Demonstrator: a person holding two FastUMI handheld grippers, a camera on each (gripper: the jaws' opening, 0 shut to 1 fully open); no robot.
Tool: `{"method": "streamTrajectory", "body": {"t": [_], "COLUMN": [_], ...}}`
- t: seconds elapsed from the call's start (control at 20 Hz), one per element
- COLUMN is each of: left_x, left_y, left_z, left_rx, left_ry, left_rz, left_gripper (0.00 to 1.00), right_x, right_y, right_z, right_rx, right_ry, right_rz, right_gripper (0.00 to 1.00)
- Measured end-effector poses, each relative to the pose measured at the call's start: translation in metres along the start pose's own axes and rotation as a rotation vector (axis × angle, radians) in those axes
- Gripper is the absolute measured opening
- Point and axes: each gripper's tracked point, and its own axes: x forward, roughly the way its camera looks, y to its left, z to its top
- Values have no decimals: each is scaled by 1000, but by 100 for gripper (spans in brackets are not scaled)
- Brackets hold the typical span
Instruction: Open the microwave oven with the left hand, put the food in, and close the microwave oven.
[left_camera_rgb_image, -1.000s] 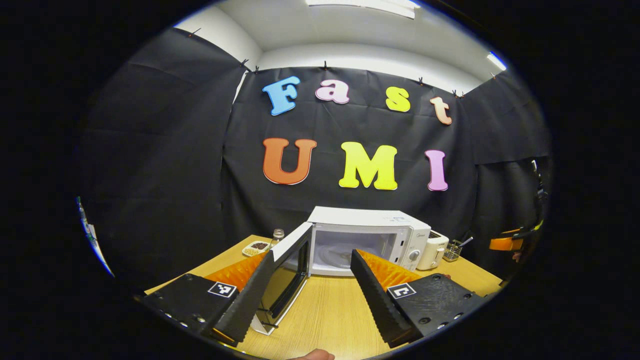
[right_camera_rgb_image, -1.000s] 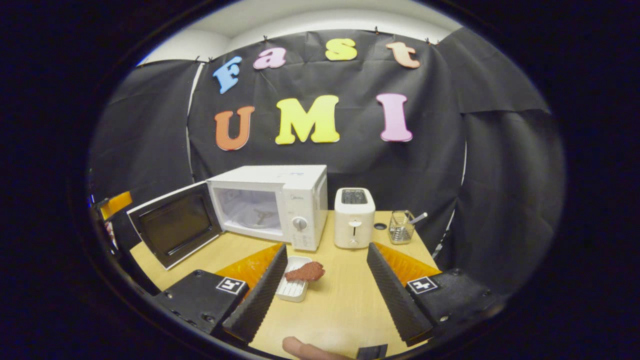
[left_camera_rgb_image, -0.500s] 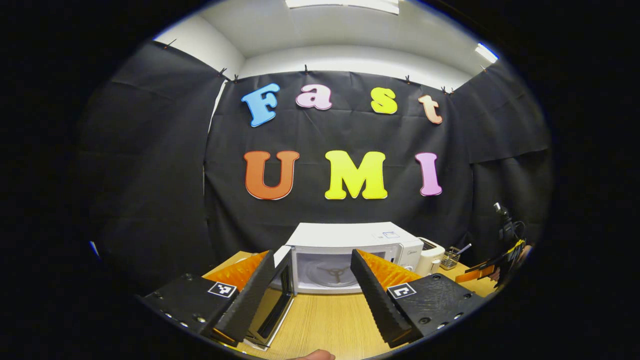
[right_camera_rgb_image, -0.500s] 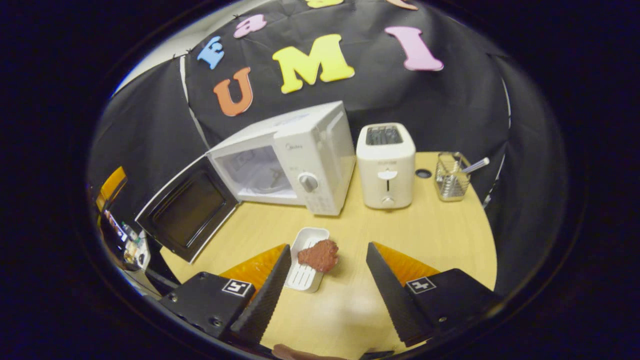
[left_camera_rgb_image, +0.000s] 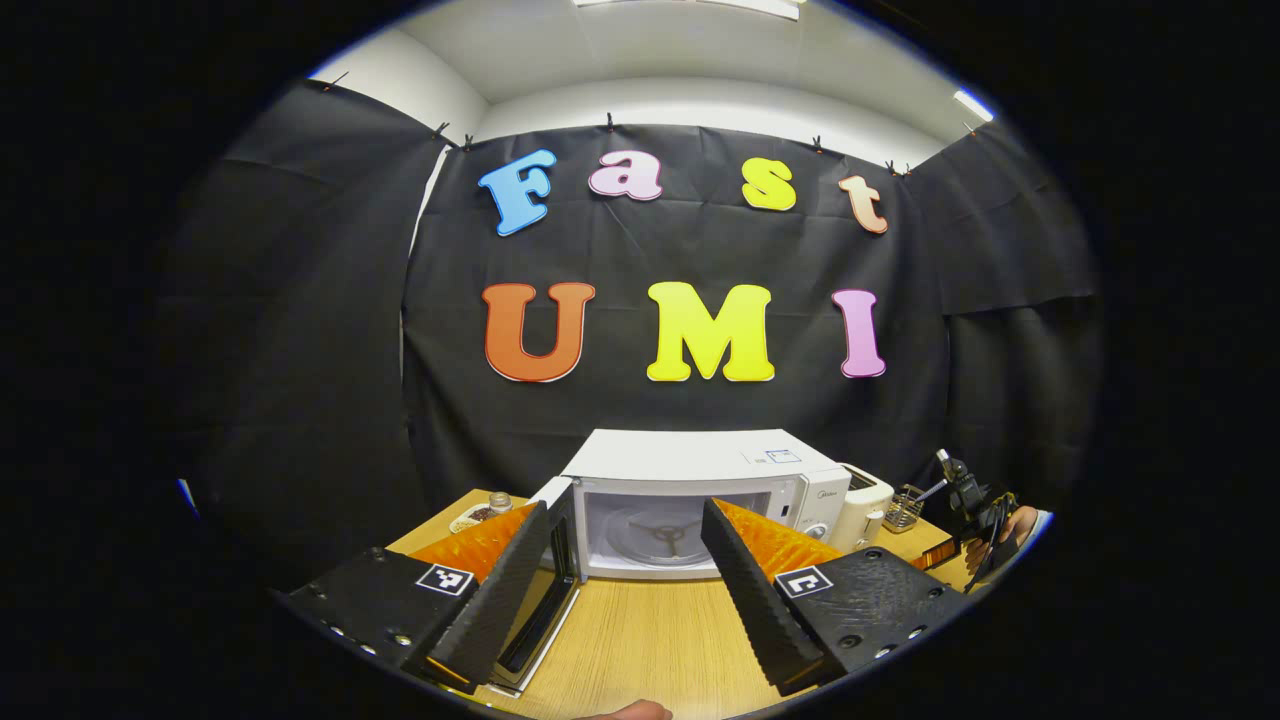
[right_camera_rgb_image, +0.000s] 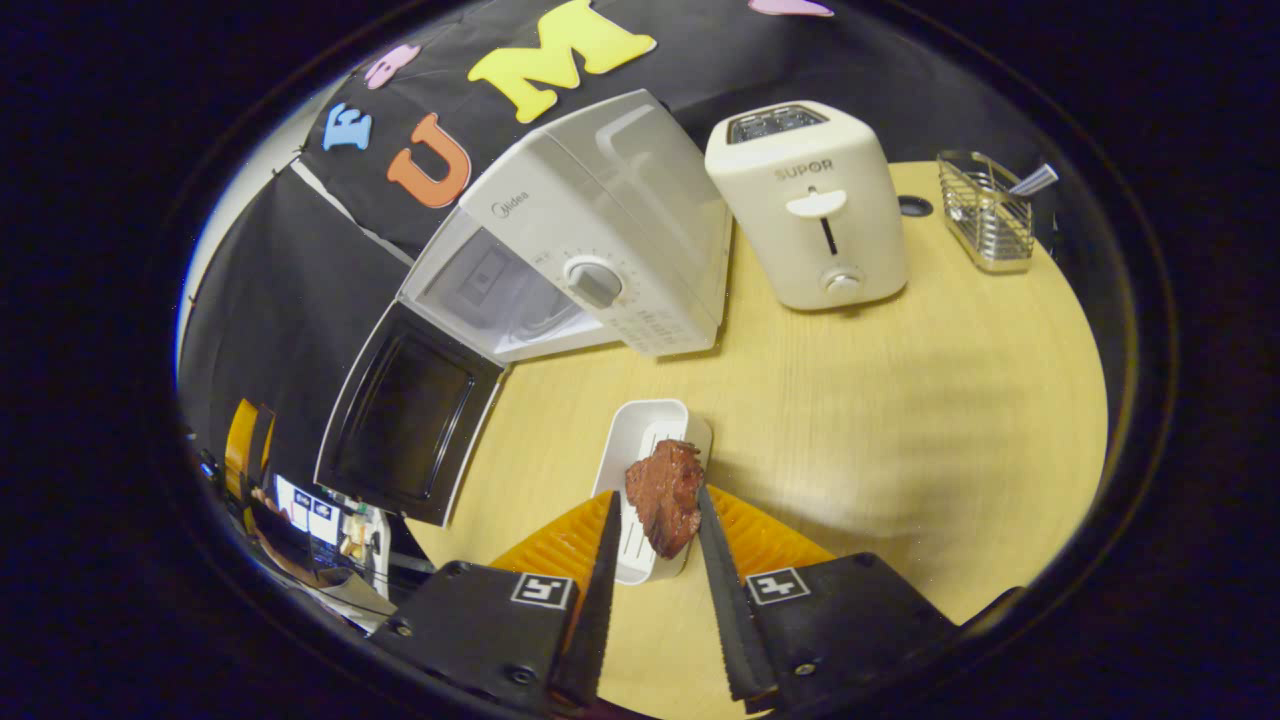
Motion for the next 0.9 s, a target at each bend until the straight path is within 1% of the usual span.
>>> {"method": "streamTrajectory", "body": {"t": [0.05,0.1,0.15,0.3,0.4,0.6,0.7,0.75,0.9], "left_x": [1,1,2,-4,-9,-24,-32,-36,-53], "left_y": [2,6,10,19,23,44,51,54,56], "left_z": [-4,-8,-11,-11,-5,-9,-8,-2,8], "left_rx": [-3,0,2,-13,-31,-54,-66,-76,-117], "left_ry": [9,16,22,11,-30,-58,-68,-91,-136], "left_rz": [1,5,12,21,7,26,25,19,-5], "left_gripper": [93,94,94,94,94,94,94,94,94], "right_x": [-4,-3,-7,-21,-34,-54,-54,-52,-43], "right_y": [1,3,6,18,37,78,101,111,142], "right_z": [2,1,1,-4,-7,-11,-17,-19,-17], "right_rx": [13,-1,-19,-97,-135,-266,-316,-343,-438], "right_ry": [-17,-24,-42,-88,-120,-201,-214,-219,-282], "right_rz": [9,1,-10,-67,-74,-102,-115,-133,-206], "right_gripper": [18,18,12,11,10,10,10,10,10]}}
